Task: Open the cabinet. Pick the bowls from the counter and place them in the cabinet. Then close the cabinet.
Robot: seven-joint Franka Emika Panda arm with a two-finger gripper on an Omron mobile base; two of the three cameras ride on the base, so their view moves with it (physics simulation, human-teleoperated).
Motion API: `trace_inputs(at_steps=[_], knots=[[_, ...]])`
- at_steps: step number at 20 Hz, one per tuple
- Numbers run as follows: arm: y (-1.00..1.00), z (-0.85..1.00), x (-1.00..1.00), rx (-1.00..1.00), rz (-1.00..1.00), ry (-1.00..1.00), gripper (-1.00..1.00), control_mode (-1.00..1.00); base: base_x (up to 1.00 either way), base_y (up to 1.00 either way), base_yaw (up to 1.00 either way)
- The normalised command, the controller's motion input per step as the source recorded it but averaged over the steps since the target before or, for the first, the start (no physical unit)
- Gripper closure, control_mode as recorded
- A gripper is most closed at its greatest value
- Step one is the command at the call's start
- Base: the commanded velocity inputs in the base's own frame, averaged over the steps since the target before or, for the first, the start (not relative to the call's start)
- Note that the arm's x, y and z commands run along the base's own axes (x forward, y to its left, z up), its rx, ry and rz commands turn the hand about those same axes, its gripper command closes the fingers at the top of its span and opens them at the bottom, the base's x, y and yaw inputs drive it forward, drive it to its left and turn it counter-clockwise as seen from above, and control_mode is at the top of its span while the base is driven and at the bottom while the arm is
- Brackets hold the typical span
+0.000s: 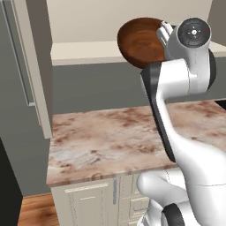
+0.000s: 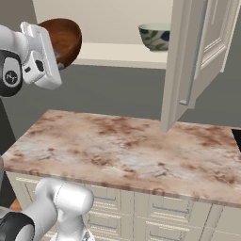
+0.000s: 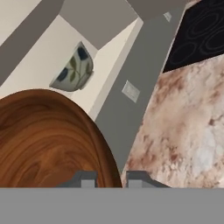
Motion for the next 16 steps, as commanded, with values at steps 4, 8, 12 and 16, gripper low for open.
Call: trace_inputs(at_steps=[4, 8, 12, 16], knots=[[0.0, 0.0, 0.55, 0.0, 0.0, 0.0, 1.0, -1.0, 0.0, 0.0, 0.0], [0.06, 0.0, 0.6, 0.0, 0.02, -0.02, 1.0, -1.0, 0.0, 0.0, 0.0], [0.11, 0.0, 0.6, 0.0, 0.03, -0.08, 1.0, -1.0, 0.0, 0.0, 0.0], [0.07, -0.02, 0.62, 0.0, 0.02, -0.04, 1.0, -1.0, 0.0, 0.0, 0.0]])
